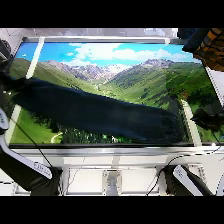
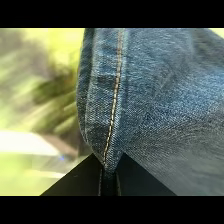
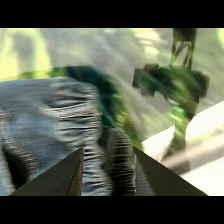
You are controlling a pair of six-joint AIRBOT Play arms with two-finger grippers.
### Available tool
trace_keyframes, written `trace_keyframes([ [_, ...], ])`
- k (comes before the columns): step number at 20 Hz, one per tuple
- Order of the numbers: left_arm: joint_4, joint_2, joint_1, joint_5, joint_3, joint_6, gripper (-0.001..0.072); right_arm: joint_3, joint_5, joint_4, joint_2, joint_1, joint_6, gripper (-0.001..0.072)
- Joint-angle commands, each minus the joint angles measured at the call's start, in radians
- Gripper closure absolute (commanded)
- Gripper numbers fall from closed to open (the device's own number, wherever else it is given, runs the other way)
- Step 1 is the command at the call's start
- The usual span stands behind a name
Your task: Fold the clothes and pants, and hang the long-sleeved shirts on hangers.
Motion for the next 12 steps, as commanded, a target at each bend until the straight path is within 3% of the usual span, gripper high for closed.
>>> trace_keyframes([
  [1,0.072,0.107,0.173,-0.022,-0.127,-0.053,0.0676,-0.028,-0.143,-0.002,-0.021,0.206,0.077,0.0396],
  [4,0.103,0.165,0.305,-0.025,-0.290,-0.060,0.0676,-0.028,-0.188,-0.060,-0.064,0.343,0.145,0.0396],
  [6,0.043,0.185,0.386,-0.026,-0.373,-0.045,0.0675,-0.027,-0.155,-0.075,-0.111,0.398,0.153,0.0382],
  [8,-0.109,0.188,0.440,-0.056,-0.404,0.035,0.0675,-0.026,-0.126,-0.073,-0.146,0.444,0.148,0.0215],
  [10,-0.201,0.189,0.454,-0.097,-0.406,0.104,0.0676,-0.024,-0.122,-0.063,-0.150,0.490,0.135,0.0210],
  [12,-0.192,0.192,0.438,-0.108,-0.406,0.119,0.0676,-0.019,-0.114,-0.064,-0.150,0.533,0.135,0.0212],
])
